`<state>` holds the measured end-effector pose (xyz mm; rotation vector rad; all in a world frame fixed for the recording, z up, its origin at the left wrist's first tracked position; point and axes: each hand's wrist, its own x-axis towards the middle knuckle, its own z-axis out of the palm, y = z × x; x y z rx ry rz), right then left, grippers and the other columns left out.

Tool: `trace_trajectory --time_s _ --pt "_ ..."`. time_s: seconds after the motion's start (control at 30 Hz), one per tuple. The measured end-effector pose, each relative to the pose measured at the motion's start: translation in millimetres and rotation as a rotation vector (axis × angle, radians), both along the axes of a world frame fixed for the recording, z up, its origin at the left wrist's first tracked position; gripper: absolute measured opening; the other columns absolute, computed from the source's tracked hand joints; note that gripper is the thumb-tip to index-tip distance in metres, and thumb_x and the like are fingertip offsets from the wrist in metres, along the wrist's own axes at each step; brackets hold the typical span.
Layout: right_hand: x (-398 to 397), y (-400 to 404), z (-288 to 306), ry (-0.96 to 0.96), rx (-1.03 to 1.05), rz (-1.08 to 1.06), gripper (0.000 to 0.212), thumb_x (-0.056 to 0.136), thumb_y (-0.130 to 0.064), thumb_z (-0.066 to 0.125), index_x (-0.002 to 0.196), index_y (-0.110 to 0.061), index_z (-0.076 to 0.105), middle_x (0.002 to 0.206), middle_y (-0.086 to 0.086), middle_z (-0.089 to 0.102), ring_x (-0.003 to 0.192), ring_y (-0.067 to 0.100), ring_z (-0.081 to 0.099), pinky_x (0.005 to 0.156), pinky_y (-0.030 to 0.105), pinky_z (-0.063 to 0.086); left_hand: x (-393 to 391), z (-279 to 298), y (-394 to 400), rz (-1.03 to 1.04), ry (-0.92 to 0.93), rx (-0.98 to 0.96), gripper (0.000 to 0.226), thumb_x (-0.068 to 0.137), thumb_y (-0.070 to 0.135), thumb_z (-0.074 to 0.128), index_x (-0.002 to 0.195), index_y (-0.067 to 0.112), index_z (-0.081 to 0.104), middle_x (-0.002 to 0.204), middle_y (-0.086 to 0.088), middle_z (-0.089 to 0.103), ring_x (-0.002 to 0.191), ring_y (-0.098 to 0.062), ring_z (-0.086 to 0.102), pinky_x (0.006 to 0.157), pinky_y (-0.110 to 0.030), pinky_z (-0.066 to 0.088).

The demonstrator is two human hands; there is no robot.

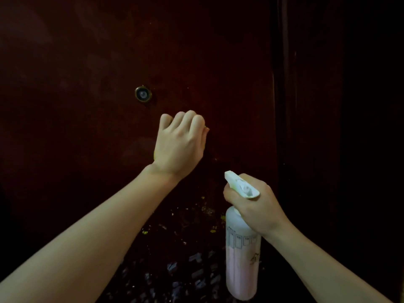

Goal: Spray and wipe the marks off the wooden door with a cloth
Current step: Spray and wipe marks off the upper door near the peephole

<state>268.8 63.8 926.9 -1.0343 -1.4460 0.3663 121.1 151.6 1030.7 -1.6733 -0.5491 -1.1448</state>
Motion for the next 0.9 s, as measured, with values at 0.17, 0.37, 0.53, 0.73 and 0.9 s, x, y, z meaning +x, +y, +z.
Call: trace_trajectory --time_s 0.17,0.37,0.53,0.73,0.9 --pt "-2.8 1.4 -3.8 0.032 0.018 -0.032 0.029 0.075 -0.021 0.057 0.066 0.005 0.05 0.054 0.009 0.045 0.051 0.018 0.04 0.048 0.044 0.035 19.2 -29.7 -0.9 0.001 0.211 -0.03 0.01 0.09 0.014 0.058 0.08 0.012 0.055 0.076 -0.004 0.054 0.067 -0.025 0.05 0.065 -0.039 0.033" --pt "-0.5 2.6 -13.2 -0.015 -0.096 -0.026 0.029 0.079 -0.017 0.063 0.058 -0.009 0.045 0.053 -0.003 0.045 0.051 0.012 0.04 0.048 0.036 0.034 -5.0 -91.7 -5.2 -0.002 0.48 -0.084 0.024 0.094 0.007 0.037 0.078 0.012 0.053 0.073 -0.003 0.05 0.063 -0.021 0.044 0.062 -0.035 0.031" --pt "-2.0 0.0 -17.8 0.004 -0.118 -0.014 0.029 0.081 -0.013 0.065 0.058 -0.013 0.047 0.053 -0.007 0.044 0.052 0.01 0.04 0.051 0.031 0.034 -22.4 -80.1 -9.6 -0.002 0.404 -0.129 0.012 0.089 0.011 0.059 0.078 0.013 0.057 0.074 -0.003 0.054 0.064 -0.023 0.05 0.063 -0.037 0.033" --pt "-5.5 -0.5 -9.2 0.0 -0.066 -0.011 0.026 0.085 -0.009 0.062 0.071 0.01 0.051 0.066 0.026 0.053 0.056 0.021 0.045 0.054 0.036 0.037 -13.7 3.1 -7.5 0.015 -0.024 -0.046 0.015 0.094 0.016 0.055 0.08 0.011 0.053 0.076 -0.003 0.056 0.067 -0.02 0.051 0.066 -0.036 0.032" --pt "-11.9 1.5 -8.2 -0.008 -0.043 -0.015 0.025 0.085 -0.01 0.062 0.068 0.006 0.051 0.065 0.023 0.053 0.057 0.021 0.045 0.054 0.037 0.038 -15.9 -41.5 -5.0 0.06 0.197 -0.066 0.012 0.089 0.012 0.06 0.079 0.012 0.054 0.077 -0.005 0.055 0.067 -0.025 0.05 0.064 -0.039 0.033"
